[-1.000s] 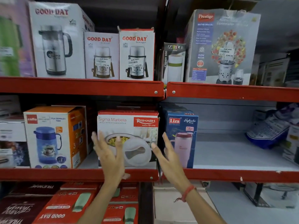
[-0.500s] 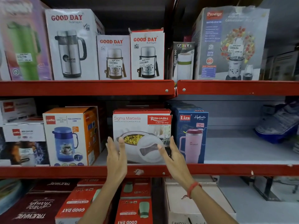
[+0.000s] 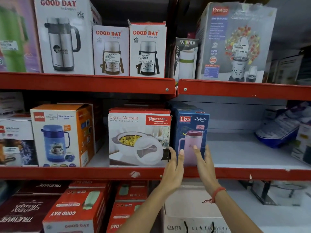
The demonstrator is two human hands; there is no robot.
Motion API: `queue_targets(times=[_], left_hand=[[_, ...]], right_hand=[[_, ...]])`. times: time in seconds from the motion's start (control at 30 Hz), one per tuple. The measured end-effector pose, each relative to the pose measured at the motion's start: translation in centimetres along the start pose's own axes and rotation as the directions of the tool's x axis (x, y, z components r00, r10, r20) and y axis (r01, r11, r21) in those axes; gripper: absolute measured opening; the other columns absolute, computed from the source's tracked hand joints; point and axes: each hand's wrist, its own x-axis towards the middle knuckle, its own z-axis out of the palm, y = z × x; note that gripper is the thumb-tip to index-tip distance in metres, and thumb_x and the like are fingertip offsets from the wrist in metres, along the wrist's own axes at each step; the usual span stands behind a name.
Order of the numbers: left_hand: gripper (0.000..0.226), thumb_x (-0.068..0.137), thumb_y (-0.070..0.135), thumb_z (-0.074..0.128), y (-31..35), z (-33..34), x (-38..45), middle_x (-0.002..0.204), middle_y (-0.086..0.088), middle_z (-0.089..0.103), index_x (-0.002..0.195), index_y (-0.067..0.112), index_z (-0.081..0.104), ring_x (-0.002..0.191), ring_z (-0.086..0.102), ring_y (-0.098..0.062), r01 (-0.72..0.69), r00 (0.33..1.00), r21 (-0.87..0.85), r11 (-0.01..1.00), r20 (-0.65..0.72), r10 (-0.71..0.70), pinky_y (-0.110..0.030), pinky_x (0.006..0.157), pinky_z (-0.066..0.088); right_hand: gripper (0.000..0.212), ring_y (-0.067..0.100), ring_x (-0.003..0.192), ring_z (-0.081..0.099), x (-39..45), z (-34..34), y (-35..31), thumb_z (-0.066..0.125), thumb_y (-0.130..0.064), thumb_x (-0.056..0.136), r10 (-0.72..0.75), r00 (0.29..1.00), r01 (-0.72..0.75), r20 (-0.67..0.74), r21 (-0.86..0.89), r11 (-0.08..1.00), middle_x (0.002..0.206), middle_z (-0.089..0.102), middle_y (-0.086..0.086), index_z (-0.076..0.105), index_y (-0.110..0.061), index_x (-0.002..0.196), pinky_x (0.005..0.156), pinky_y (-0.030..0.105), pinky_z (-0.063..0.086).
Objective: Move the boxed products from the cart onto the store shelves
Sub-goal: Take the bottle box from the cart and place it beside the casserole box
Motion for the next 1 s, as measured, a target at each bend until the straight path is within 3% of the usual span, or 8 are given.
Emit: queue_targets(times=[0.2,0.37,0.47,0.57,0.67,0.73,0.87,1.0], left_hand=[[0.092,0.074,0.078,0.014,-0.7,-0.4,-0.4,0.158,0.000,0.019,0.149,0.027,-0.002,0.146,0.017,-0.018,0.004,1.000,0.036,0.999,-0.002,-0.003,-0.033,0.117,0.011],[0.075,0.086,0.068,0.020,-1.7,-2.1,-1.5,0.156,0.006,0.026,0.149,0.027,0.016,0.134,0.022,0.005,-0.105,0.994,0.070,0.992,0.021,0.104,-0.016,0.108,0.014],[0.052,0.094,0.054,0.027,-3.9,-4.4,-4.2,0.141,0.013,0.050,0.136,0.029,0.047,0.129,0.040,0.009,-0.187,0.964,0.174,0.967,-0.158,0.214,0.001,0.101,0.026],[0.042,0.096,0.042,0.031,-7.5,-7.1,-8.0,0.130,0.012,0.058,0.128,0.029,0.054,0.116,0.048,0.018,-0.117,0.911,0.228,0.967,-0.362,0.196,0.003,0.096,0.032],[0.060,0.093,0.050,0.024,-12.1,-9.1,-11.4,0.142,-0.003,0.051,0.140,0.017,0.041,0.129,0.048,-0.012,0.157,0.880,0.243,0.957,-0.474,-0.024,-0.031,0.112,0.036],[0.074,0.089,0.059,0.018,-14.5,-9.8,-13.0,0.142,-0.012,0.050,0.143,0.012,0.035,0.131,0.046,-0.028,0.347,0.856,0.184,0.920,-0.463,-0.230,-0.043,0.112,0.036],[0.083,0.082,0.069,0.014,-16.1,-10.3,-14.6,0.125,-0.018,0.061,0.133,0.013,0.048,0.116,0.056,-0.035,0.532,0.774,-0.120,0.838,-0.331,-0.539,-0.038,0.094,0.046],[0.083,0.076,0.072,0.014,-15.9,-11.3,-15.0,0.114,-0.013,0.069,0.116,0.017,0.062,0.109,0.061,-0.030,0.505,0.806,-0.135,0.853,-0.279,-0.522,-0.047,0.107,0.041]], right_hand=[[0.040,0.013,0.119,0.054,0.0,-0.7,0.2,0.051,-0.050,0.091,0.007,0.993,-0.004,0.117,-0.026,1.000,0.129,0.054,-0.011,0.034,-0.052,0.127,0.079,0.012,0.045],[0.069,0.022,0.141,0.032,-1.9,-0.1,-0.3,0.053,-0.045,0.092,-0.046,0.997,0.035,-0.055,-0.184,0.982,0.154,0.031,0.003,0.021,-0.026,0.149,0.113,0.038,0.032],[0.049,0.015,0.130,0.044,-5.9,1.6,-0.1,0.051,-0.036,0.095,-0.223,0.967,0.193,-0.120,-0.219,0.956,0.141,0.041,0.000,0.038,-0.024,0.140,0.105,0.032,0.041],[0.026,0.001,0.110,0.057,-10.8,3.8,1.6,0.051,-0.023,0.096,-0.266,0.964,0.264,0.017,-0.197,0.944,0.120,0.057,-0.008,0.056,-0.025,0.122,0.095,0.024,0.050],[0.026,-0.004,0.108,0.059,-15.5,6.6,3.8,0.052,-0.021,0.096,-0.077,0.960,0.139,0.270,-0.217,0.966,0.116,0.063,-0.013,0.054,-0.040,0.114,0.093,0.011,0.049],[0.040,0.004,0.124,0.053,-17.7,8.3,5.3,0.055,-0.030,0.095,0.172,0.884,-0.066,0.434,-0.248,0.966,0.136,0.053,-0.007,0.044,-0.031,0.133,0.107,0.023,0.044],[0.089,0.015,0.137,0.041,-19.7,9.8,6.9,0.059,-0.042,0.090,0.516,0.708,-0.373,0.483,-0.365,0.853,0.153,0.035,-0.003,0.002,-0.016,0.154,0.115,0.030,0.029],[0.087,0.013,0.131,0.048,-19.8,9.9,7.4,0.062,-0.047,0.086,0.548,0.704,-0.387,0.451,-0.404,0.829,0.144,0.049,-0.004,0.011,-0.024,0.153,0.112,0.030,0.033]])
